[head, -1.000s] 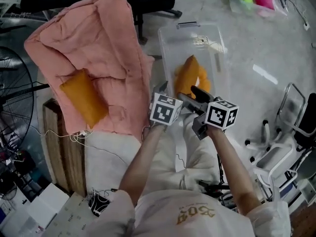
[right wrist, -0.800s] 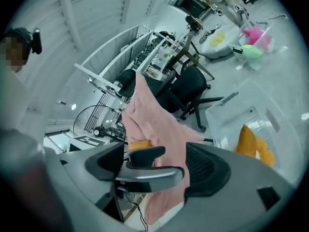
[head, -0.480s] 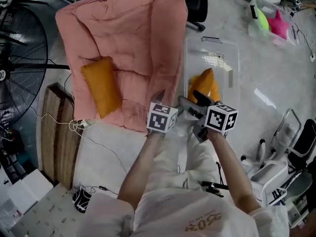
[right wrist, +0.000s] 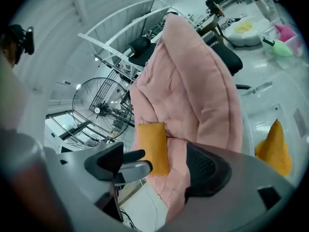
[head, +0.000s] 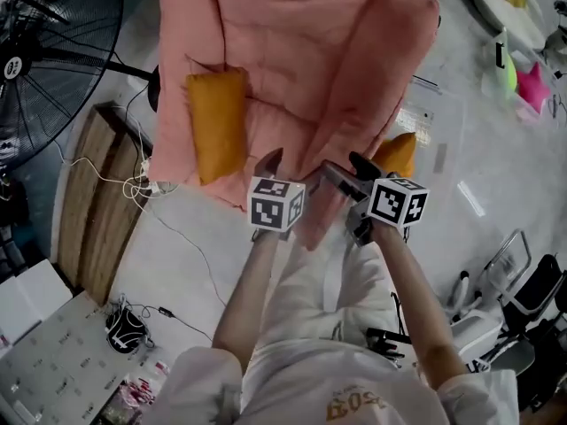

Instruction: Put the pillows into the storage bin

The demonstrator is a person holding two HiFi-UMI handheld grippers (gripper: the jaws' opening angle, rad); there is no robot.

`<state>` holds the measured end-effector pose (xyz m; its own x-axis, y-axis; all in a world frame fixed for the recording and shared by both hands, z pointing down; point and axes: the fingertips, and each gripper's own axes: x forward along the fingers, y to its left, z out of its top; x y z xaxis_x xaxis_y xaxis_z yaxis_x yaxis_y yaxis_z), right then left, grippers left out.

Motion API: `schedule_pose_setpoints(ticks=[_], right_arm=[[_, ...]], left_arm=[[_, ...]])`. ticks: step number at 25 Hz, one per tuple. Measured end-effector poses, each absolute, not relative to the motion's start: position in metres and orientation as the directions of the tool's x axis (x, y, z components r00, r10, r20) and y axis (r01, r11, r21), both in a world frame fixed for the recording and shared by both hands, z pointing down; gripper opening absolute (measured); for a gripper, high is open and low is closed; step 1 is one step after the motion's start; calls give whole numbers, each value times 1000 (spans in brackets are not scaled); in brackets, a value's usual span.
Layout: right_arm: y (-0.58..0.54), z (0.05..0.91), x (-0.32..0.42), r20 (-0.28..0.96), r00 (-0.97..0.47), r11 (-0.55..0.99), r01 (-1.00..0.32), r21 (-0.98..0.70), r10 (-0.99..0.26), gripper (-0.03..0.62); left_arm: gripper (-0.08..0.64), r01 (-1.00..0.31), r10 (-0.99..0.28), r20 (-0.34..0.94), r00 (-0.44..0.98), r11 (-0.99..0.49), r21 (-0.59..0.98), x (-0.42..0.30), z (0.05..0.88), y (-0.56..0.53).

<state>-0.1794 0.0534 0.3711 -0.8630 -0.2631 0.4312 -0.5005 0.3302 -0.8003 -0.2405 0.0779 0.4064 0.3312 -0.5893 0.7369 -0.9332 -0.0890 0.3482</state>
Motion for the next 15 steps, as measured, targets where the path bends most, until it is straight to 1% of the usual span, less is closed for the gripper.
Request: schedule_pose_setpoints(ticks=[10,15], right_arm=[[45,415,-266,483,-857,379,-513,-770,-181,408],[48,449,-302,518,-845,415,-522,-745,-133,426]], left_arm=[[459,-941,-604,761,235,54,333,-342,446,105],[459,-940,-606,775,181,126,318,-383,473,121]])
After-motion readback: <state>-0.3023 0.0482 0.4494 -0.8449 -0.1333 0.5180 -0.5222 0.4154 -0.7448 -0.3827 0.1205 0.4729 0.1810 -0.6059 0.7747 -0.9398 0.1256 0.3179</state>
